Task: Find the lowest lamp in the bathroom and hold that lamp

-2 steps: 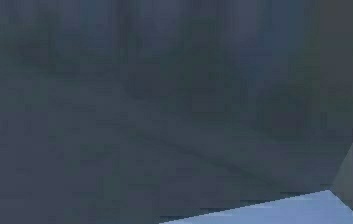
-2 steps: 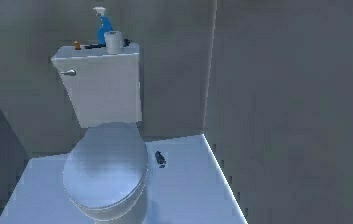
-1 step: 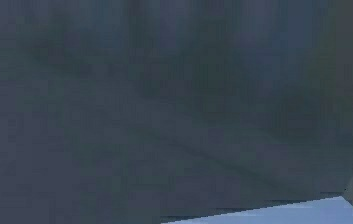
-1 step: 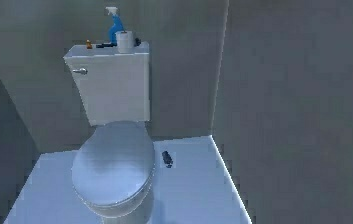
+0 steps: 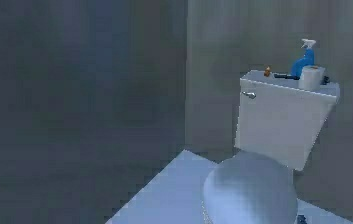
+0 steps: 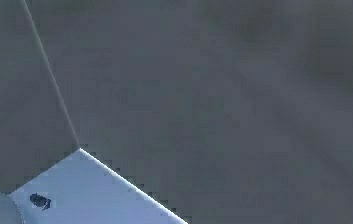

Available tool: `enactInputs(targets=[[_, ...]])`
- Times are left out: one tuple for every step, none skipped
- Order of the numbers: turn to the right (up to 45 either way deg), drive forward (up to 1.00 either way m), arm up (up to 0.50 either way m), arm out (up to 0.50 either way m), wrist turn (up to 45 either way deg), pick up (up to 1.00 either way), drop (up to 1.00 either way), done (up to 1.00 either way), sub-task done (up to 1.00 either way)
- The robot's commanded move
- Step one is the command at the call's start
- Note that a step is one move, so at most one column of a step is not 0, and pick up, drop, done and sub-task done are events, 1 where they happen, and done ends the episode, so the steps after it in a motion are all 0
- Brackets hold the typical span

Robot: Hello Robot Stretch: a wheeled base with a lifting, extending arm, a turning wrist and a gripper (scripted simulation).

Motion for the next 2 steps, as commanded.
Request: enactInputs(targets=[[45.0,0.00,0.00,0.00,0.0,0.00,0.00,0.00,0.00],[15.0,0.00,0.00,0.00,0.0,0.00,0.00,0.00,0.00]])
